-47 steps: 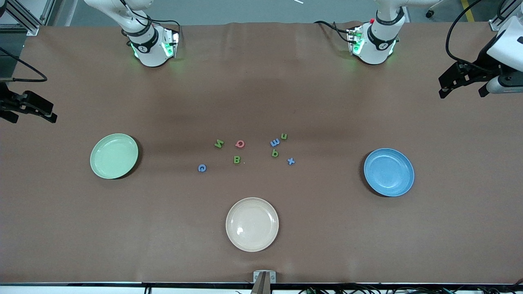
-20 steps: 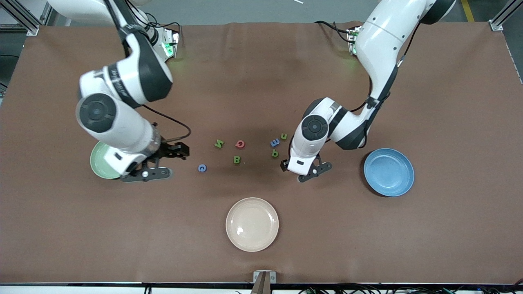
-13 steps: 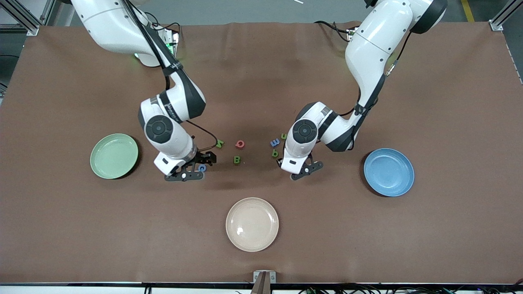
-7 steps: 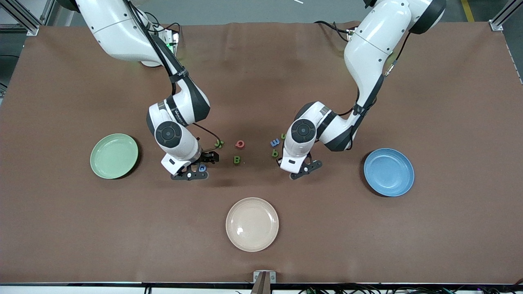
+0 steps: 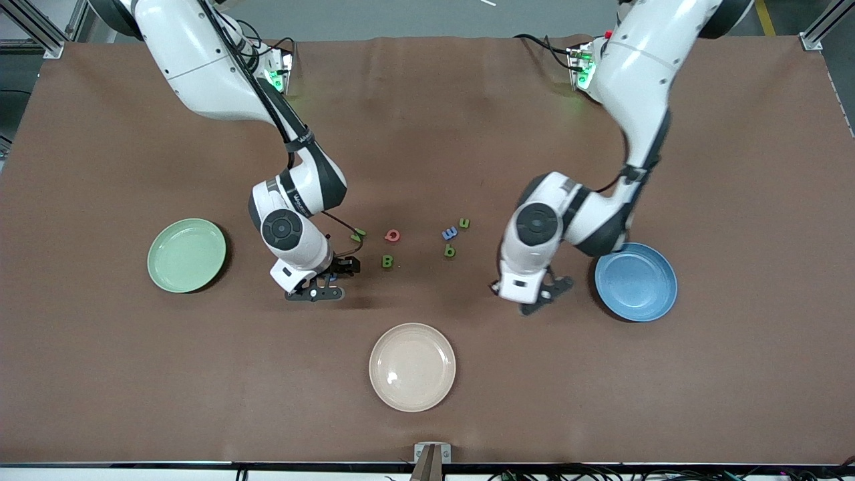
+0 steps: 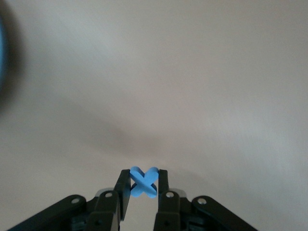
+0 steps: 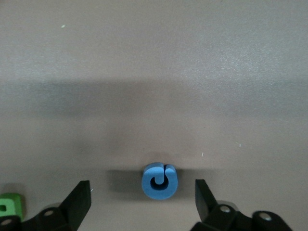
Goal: Sort upper and lower case letters into plates
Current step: 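Grasp the blue x with the left gripper while the right gripper grasps the c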
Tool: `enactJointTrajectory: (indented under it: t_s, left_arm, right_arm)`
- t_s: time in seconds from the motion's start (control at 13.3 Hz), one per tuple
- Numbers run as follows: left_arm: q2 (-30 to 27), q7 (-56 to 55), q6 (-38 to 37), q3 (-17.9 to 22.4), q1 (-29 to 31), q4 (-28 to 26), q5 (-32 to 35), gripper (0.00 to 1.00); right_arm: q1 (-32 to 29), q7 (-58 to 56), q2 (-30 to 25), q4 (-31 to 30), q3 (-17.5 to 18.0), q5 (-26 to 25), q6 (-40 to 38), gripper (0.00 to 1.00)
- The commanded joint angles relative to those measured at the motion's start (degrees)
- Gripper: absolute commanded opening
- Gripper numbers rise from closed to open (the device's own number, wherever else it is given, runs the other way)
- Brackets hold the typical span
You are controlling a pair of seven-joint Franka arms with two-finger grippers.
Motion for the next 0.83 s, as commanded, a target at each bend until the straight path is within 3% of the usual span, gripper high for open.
enactJointTrajectory:
  t_s: [0.0, 0.38, 0.75]
  left_arm:
    - [-3.66, 4.92, -1.75, -0.53, 7.16, -2.18, 1.00, 0.00]
    - [-4.20, 14.77, -5.36, -0.44, 16.39, -4.99, 1.08, 0.00]
    - [-2.44, 15.14, -5.27, -0.44, 20.62, -9.12, 1.00, 0.02]
  right_arm:
    - [-0.05, 1.00, -0.05, -0.28, -0.05, -0.85, 0.66, 0.88]
    - [-0.76, 0.91, 0.47, -0.10, -0.14, -0.93, 0.66, 0.77]
    - [-0.93, 1.00, 0.91, -0.10, -0.14, -0.93, 0.75, 0.66]
